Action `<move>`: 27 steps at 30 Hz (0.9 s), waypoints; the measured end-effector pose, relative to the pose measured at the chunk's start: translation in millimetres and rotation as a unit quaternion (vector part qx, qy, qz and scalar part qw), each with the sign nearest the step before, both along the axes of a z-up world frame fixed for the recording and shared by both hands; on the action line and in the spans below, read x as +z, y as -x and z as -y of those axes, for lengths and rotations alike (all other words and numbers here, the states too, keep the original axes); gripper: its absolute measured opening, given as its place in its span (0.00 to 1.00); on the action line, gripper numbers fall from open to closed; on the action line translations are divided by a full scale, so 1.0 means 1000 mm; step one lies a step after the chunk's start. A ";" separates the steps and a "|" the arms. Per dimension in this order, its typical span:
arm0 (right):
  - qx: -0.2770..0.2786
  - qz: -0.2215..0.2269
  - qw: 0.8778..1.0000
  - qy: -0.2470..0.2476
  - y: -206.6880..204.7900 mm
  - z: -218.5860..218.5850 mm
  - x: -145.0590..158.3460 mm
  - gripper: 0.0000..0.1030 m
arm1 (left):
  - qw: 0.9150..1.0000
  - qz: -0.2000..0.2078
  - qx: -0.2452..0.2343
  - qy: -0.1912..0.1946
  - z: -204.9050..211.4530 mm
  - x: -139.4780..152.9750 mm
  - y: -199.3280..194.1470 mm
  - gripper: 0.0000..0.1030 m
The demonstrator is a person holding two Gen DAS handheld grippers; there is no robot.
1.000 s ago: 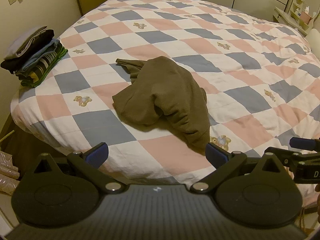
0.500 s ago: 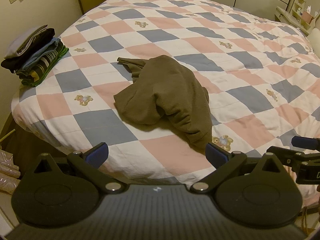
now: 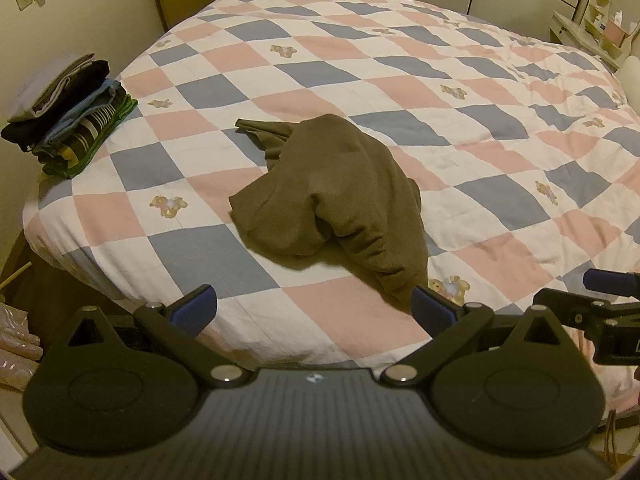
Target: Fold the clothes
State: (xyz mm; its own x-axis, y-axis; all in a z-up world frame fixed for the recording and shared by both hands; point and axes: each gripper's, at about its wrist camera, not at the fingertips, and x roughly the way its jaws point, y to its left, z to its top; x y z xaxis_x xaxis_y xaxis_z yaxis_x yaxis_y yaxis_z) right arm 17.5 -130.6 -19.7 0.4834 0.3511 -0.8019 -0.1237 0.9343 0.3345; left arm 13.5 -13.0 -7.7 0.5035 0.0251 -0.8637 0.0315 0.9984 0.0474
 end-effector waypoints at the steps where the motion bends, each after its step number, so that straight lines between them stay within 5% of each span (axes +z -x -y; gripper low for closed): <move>1: 0.001 0.001 1.000 -0.001 -0.001 0.000 0.000 0.98 | 1.000 0.001 0.000 0.000 0.000 0.001 -0.001 0.99; 27: 0.002 0.007 1.000 0.001 -0.012 -0.004 0.001 0.98 | 1.000 -0.001 -0.008 -0.001 -0.001 0.001 -0.007 0.99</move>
State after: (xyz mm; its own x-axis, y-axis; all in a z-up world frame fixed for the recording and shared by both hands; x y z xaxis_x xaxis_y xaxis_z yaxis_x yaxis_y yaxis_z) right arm 29.5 -126.9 -18.5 0.4934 0.3515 -0.7956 -0.1313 0.9343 0.3314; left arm 20.0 -12.2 -6.9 0.5023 0.0198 -0.8645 0.0471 0.9976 0.0502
